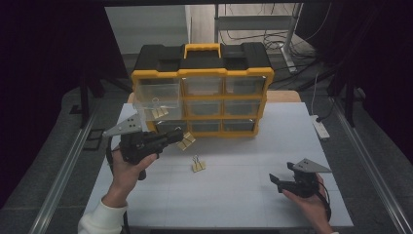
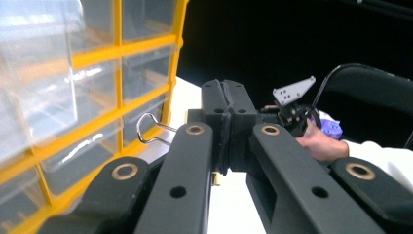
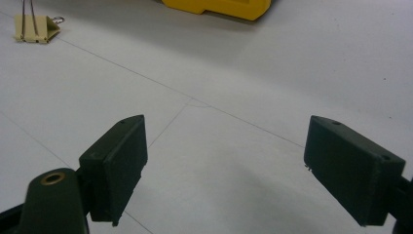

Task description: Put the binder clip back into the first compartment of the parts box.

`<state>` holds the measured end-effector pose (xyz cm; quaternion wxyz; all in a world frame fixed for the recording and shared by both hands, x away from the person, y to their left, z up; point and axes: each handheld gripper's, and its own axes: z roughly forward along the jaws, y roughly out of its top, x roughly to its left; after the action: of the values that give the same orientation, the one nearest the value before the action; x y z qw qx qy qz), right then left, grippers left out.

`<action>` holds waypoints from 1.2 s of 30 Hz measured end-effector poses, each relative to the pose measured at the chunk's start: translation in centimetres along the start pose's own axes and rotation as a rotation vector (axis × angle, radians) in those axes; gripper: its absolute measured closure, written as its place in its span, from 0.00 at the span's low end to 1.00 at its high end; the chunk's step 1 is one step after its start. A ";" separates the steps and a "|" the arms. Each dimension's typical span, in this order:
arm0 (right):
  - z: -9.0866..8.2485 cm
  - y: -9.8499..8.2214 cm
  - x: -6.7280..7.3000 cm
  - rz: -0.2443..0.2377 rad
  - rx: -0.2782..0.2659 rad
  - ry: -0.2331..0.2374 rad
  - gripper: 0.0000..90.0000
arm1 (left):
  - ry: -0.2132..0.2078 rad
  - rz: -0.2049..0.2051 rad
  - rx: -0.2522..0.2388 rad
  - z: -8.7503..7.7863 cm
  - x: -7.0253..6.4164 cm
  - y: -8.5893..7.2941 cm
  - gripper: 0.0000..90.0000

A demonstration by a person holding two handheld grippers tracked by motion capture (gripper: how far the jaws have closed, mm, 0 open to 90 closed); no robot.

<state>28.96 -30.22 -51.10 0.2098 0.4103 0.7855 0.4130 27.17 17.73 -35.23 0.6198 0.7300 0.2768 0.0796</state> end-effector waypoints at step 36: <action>0.0 0.0 -0.1 -0.003 0.005 -0.002 0.18 | 0.208 0.008 -0.182 -2.2 3.6 7.4 0.99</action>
<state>29.00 -30.27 -51.16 0.2103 0.4100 0.7871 0.4100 31.44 20.91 -28.55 0.6511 0.6596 0.3285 0.1820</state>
